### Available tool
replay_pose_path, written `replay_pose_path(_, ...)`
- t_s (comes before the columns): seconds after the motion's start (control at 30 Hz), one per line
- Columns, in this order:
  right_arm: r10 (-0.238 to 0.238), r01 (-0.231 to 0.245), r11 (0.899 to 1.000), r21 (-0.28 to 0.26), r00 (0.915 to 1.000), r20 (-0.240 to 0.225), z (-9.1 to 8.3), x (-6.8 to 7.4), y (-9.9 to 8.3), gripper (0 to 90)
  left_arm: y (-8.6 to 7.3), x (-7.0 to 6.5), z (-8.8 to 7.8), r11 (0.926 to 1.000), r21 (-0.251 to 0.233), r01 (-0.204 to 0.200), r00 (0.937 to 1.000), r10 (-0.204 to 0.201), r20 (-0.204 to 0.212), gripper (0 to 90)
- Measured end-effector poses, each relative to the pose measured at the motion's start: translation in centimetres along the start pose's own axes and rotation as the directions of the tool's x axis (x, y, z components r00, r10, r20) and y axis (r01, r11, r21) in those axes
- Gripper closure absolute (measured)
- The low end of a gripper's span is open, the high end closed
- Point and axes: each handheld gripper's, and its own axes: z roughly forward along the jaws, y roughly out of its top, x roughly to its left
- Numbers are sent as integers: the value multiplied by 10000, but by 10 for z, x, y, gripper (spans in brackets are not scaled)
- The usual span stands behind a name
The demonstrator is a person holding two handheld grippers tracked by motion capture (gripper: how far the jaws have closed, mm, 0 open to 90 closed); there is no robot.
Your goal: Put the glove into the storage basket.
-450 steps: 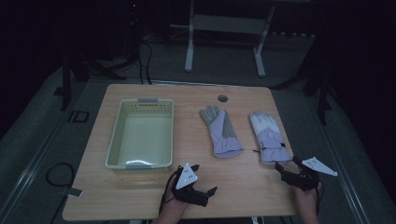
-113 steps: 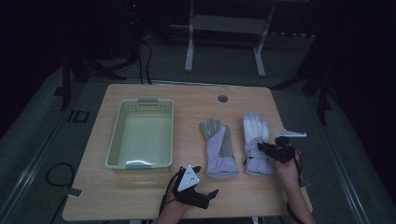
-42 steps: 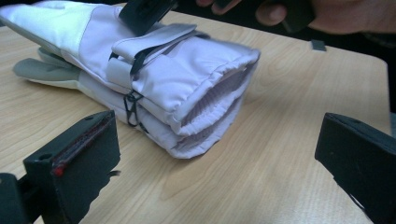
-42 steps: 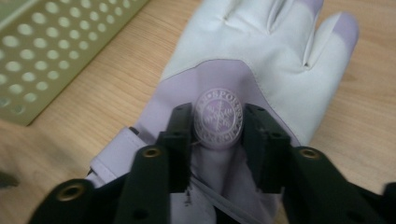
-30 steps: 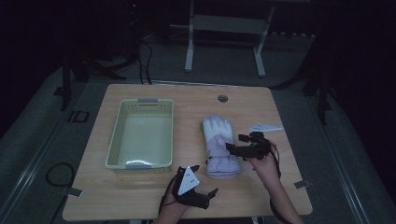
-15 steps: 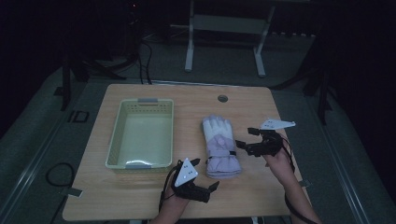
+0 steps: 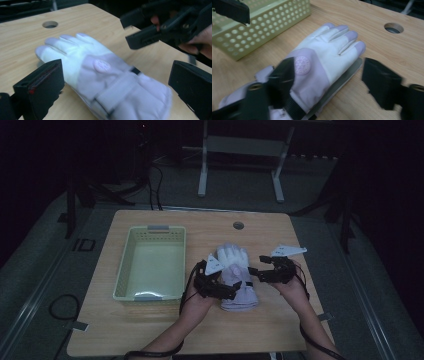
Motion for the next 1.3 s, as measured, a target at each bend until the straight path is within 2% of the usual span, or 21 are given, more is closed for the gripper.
replay_pose_path(0.07,17,-17,10000,-22,10000,-43,4,0,0,363,3,5,6,9997,47,255,9997,-255,-62,72)
replay_pose_path(0.17,154,-153,9998,94,9999,-61,12,-1,-3,382,3,13,19,9963,387,771,9955,-747,-590,129)
replay_pose_path(0.23,196,-200,9992,343,9997,121,18,-2,-8,381,0,19,28,9864,746,1465,9876,-1415,-684,149)
replay_pose_path(0.33,438,-451,9974,564,9988,239,24,-6,-17,374,-7,22,43,9728,1560,1711,9784,-1491,-1433,160)
replay_pose_path(0.37,519,-533,9961,699,9984,209,27,-7,-20,367,-10,23,45,9666,1720,1902,9751,-1657,-1476,165)
replay_pose_path(0.5,615,-626,9928,1020,9980,144,34,-6,-31,361,-25,26,57,9463,2365,2203,9699,-1867,-1565,176)
replay_pose_path(0.6,716,-723,9903,1184,9974,106,37,-5,-36,365,-30,28,60,9415,2432,2333,9677,-2001,-1536,200)
replay_pose_path(0.63,754,-756,9898,1206,9971,63,39,-5,-38,373,-36,31,63,9299,2637,2565,9640,-2265,-1390,200)
replay_pose_path(0.7,469,-462,9841,1713,9989,2,48,-5,-44,393,-40,36,66,9156,2872,2813,9590,-2578,-1176,212)
replay_pose_path(0.73,574,-520,9817,1830,9980,-247,51,-7,-45,405,-41,38,67,9110,2897,2934,9558,-2744,-1054,212)
replay_pose_path(0.8,1127,-994,9768,1900,9918,-606,53,-13,-47,414,-43,41,68,9077,2924,3009,9536,-2900,-809,228)
replay_pose_path(0.83,1127,-994,9768,1900,9918,-606,53,-13,-47,414,-43,41,68,9077,2924,3009,9536,-2900,-809,260)
replay_pose_path(0.87,1448,-1260,9713,2016,9861,-812,54,-15,-48,442,-44,42,70,9067,2930,3036,9520,-3012,-544,260)
replay_pose_path(0.9,1812,-1541,9644,2150,9770,-1122,57,-19,-49,495,-45,43,70,9049,2939,3078,9498,-3105,-387,312)
replay_pose_path(0.93,1936,-1609,9626,2181,9714,-1377,58,-20,-50,550,-46,44,71,9012,2966,3159,9448,-3276,-110,364)
replay_pose_path(1.0,1911,-1564,9641,2144,9698,-1519,58,-20,-51,597,-47,47,72,8951,3013,3287,9358,-3518,243,429)
replay_pose_path(1.03,1974,-1606,9635,2140,9666,-1635,59,-20,-52,634,-47,48,72,8938,3032,3305,9326,-3586,404,480)
replay_pose_path(1.1,2090,-1711,9613,2161,9636,-1668,59,-18,-51,702,-47,48,72,8964,3008,3256,9318,-3582,588,549)
replay_pose_path(1.13,1974,-1619,9635,2132,9676,-1574,58,-17,-51,738,-47,48,72,8956,3000,3286,9298,-3624,637,580)
replay_pose_path(1.27,1842,-1591,9694,1871,9748,-1256,56,-12,-51,807,-44,46,70,8999,3036,3131,9350,-3481,676,665)
replay_pose_path(1.3,1933,-1704,9694,1769,9736,-1212,55,-11,-51,813,-43,46,70,9002,3054,3105,9355,-3464,698,685)
